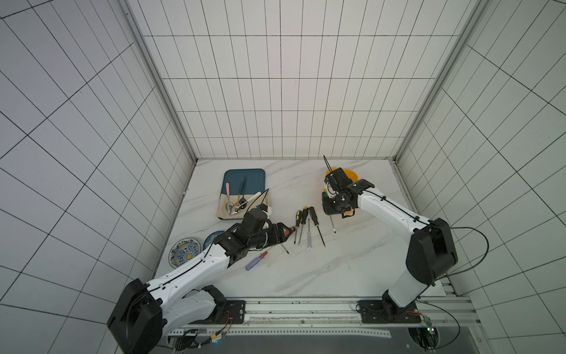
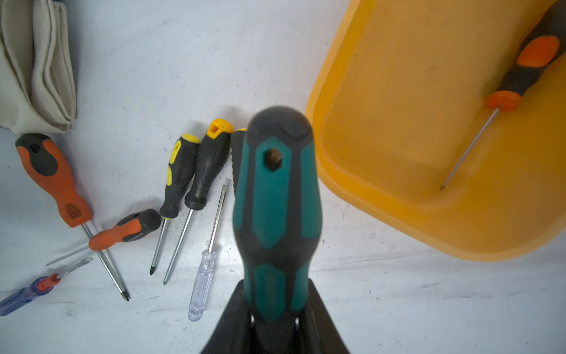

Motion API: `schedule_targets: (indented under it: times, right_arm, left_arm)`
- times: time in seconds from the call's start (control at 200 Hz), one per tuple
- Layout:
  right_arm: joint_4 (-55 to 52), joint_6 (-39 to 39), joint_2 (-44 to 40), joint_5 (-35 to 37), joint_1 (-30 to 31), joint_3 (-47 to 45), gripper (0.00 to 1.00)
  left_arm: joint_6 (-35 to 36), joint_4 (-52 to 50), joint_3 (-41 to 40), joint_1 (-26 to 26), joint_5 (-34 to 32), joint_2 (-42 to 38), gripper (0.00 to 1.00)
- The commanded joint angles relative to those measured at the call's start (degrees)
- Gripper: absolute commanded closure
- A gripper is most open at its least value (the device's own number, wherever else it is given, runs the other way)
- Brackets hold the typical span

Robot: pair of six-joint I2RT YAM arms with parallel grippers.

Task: Put the screwdriver on the desktop into the storage box
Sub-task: Place the screwdriver in the storage box.

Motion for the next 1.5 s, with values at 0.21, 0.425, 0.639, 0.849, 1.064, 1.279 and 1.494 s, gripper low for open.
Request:
schedule_targets:
  times: [0.21,0.425,0.639,0.849,1.064,1.279,1.494]
  right_arm:
    - [-3.0,1.5,5.4,0.5,-8.6,12.2,0.8]
    - [-3.0,2.0,10.9,1.7,-13.1,17.2,0.8]
    - [-2.5,3.2,16.2,1.4,-16.4,21.6,0.8]
    - [-2.5,3.7,22.3,2.1,-18.5,26.4,0.8]
    - [-2.5,4.2,27.8,2.7,-19.8,29.5,0.8]
    - [-2.2,4.7,30.8,3.3,-20.1,30.0,0.78]
    - [-2.2,5.1,32.9,3.4,-20.1,30.5,0.76]
  left_arm:
    - [1.5,-2.4,2.1,-0.1,-2.7,-3.2,0.23]
    - [1.2,-2.6,1.3,0.0,-2.0,-3.1,0.23]
    - [1.1,-3.0,0.7,0.0,-2.0,-3.8,0.23]
    - [1.1,-3.4,0.3,0.2,-1.6,-4.4,0.23]
    - [0.8,-3.9,-0.7,0.4,-2.3,-6.1,0.23]
    - [0.8,-4.2,-0.8,0.6,-2.1,-6.1,0.23]
    - [1.1,-4.4,-0.6,0.8,-1.6,-5.6,0.23]
